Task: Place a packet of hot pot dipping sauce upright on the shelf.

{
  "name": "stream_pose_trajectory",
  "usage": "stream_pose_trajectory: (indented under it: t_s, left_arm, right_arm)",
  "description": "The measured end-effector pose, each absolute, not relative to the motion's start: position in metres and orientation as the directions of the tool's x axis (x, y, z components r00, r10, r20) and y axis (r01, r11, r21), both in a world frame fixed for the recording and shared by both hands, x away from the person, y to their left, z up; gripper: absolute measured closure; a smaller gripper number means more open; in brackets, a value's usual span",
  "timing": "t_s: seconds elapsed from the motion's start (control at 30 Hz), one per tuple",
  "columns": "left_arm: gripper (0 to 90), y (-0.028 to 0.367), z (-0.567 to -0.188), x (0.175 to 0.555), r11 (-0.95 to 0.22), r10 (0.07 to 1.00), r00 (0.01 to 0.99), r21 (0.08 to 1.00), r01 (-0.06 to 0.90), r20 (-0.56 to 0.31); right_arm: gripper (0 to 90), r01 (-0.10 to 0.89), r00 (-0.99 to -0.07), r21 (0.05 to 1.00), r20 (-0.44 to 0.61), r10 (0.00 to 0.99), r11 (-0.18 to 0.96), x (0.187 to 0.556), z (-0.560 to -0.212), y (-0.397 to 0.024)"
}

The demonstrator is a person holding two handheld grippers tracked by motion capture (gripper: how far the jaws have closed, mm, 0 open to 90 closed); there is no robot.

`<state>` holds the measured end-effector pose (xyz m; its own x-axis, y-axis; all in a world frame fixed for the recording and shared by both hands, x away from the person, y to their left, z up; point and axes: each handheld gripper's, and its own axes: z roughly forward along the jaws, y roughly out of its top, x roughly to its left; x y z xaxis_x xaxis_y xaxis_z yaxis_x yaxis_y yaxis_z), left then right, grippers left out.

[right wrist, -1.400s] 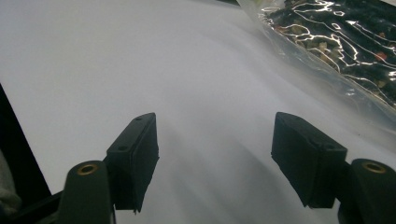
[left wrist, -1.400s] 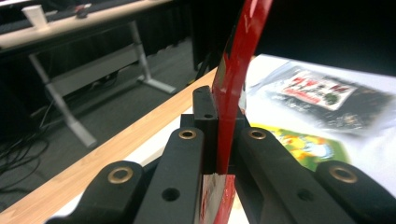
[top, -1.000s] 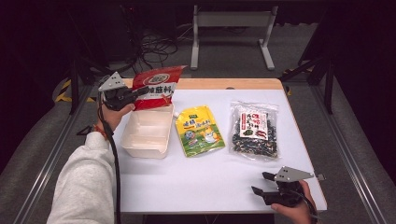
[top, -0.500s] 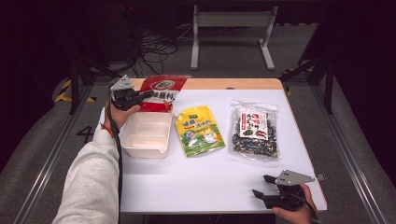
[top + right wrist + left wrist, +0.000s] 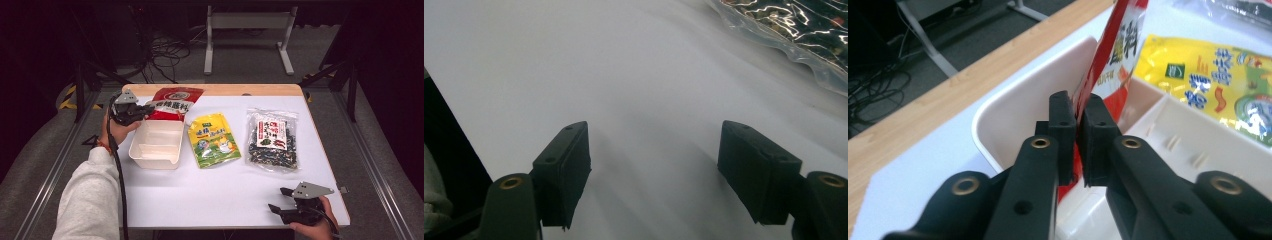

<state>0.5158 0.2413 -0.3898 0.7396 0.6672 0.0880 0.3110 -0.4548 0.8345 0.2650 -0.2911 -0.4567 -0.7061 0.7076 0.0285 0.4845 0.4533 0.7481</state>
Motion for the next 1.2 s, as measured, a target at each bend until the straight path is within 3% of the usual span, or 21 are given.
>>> stream_pose_trajectory:
  t_s: [0.6,0.83,0.9,1.03,1.2]
  left_arm:
    - [88.8,0.2314,-0.3955,0.5173,-0.531,0.692,0.706,0.768,0.359,0.149]
    - [77.6,0.2383,-0.3919,0.5148,-0.448,0.704,0.704,0.826,0.343,0.089]
    - [66.1,0.2397,-0.3894,0.5151,-0.414,0.724,0.685,0.846,0.336,0.083]
    - [62.7,0.2392,-0.3878,0.5185,-0.381,0.732,0.680,0.854,0.353,0.045]
    - [79.6,0.2328,-0.3910,0.5219,-0.427,0.696,0.716,0.832,0.354,0.053]
  right_arm:
    - [27.9,0.477,-0.720,0.744,0.027,0.693,0.467,0.2722,-0.4562,-0.2839]
    - [27.5,0.478,-0.714,0.749,0.027,0.700,0.459,0.2722,-0.4553,-0.2854]
    - [27.5,0.479,-0.715,0.748,0.029,0.699,0.460,0.2724,-0.4556,-0.2852]
    - [27.5,0.478,-0.717,0.746,0.026,0.697,0.463,0.2727,-0.4560,-0.2838]
    - [27.5,0.480,-0.719,0.744,0.030,0.694,0.465,0.2729,-0.4566,-0.2836]
